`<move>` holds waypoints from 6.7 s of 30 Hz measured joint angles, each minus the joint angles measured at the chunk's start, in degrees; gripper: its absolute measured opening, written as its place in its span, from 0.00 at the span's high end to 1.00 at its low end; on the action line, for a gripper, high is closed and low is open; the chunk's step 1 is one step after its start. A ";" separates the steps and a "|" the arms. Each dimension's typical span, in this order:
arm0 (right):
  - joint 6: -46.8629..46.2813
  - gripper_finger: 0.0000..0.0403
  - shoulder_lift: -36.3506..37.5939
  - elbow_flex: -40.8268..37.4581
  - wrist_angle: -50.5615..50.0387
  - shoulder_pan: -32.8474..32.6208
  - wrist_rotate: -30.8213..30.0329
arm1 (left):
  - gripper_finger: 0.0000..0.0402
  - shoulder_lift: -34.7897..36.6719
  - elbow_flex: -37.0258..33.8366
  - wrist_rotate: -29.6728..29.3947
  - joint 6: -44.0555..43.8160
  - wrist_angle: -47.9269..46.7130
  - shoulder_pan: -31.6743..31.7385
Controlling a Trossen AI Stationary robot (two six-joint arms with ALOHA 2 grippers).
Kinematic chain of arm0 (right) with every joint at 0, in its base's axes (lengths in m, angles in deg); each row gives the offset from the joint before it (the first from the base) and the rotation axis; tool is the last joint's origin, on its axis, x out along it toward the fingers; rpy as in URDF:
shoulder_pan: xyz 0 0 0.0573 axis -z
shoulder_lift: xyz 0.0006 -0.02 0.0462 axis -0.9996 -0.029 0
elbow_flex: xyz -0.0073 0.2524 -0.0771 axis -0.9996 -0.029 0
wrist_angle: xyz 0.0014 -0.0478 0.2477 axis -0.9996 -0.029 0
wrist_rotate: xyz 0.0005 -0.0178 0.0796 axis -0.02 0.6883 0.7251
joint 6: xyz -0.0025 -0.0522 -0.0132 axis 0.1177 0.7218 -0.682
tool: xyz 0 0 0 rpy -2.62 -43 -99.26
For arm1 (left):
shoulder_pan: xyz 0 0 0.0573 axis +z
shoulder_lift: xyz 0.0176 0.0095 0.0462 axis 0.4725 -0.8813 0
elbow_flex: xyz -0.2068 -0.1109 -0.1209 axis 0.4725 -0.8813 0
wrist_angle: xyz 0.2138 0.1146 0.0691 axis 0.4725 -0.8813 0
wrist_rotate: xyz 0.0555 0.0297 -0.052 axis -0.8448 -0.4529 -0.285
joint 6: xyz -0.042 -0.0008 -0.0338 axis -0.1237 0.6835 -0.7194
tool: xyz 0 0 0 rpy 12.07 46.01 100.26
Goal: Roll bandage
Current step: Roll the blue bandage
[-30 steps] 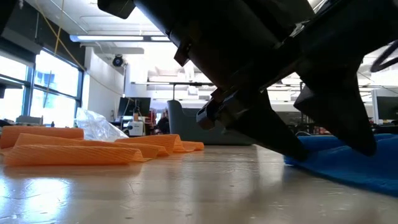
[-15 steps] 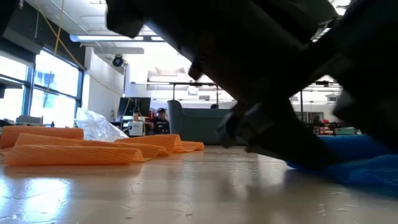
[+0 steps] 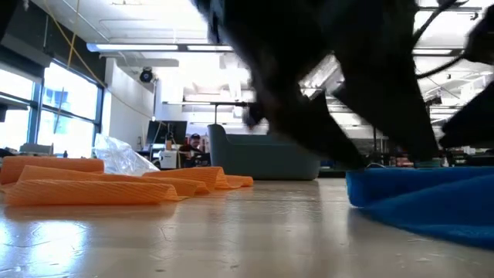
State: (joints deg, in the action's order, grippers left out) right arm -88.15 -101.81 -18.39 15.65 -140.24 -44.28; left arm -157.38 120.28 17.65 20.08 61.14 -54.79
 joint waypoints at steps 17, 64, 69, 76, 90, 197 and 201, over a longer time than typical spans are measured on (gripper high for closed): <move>15.93 0.67 0.62 0.00 7.37 1.98 14.89 | 0.34 6.65 0.02 -6.98 6.90 -26.72 1.00; 25.13 0.69 -10.78 -0.22 20.59 6.74 16.59 | 0.34 6.61 -25.59 -0.66 9.80 28.58 7.94; 33.37 0.77 -6.96 0.08 19.64 10.24 13.83 | 0.34 11.90 -25.34 -0.12 9.65 14.44 9.49; 45.02 0.96 0.60 0.09 18.83 15.80 20.43 | 0.34 18.55 -25.23 -2.17 4.14 3.64 9.66; 57.66 0.99 15.44 0.04 19.07 13.90 16.28 | 0.34 32.79 -25.24 -30.45 -25.04 -15.68 -10.70; 77.75 1.00 24.92 -0.07 20.44 15.70 31.23 | 0.34 29.36 -25.33 -11.94 23.27 34.05 -5.23; 77.41 1.00 24.92 -0.07 20.52 15.70 31.19 | 0.34 29.36 -25.33 -11.92 23.27 34.04 -5.18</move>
State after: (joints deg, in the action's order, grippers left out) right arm -10.74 -76.90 -18.46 36.17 -124.54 -13.09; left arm -128.02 94.94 5.72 43.36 95.18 -59.97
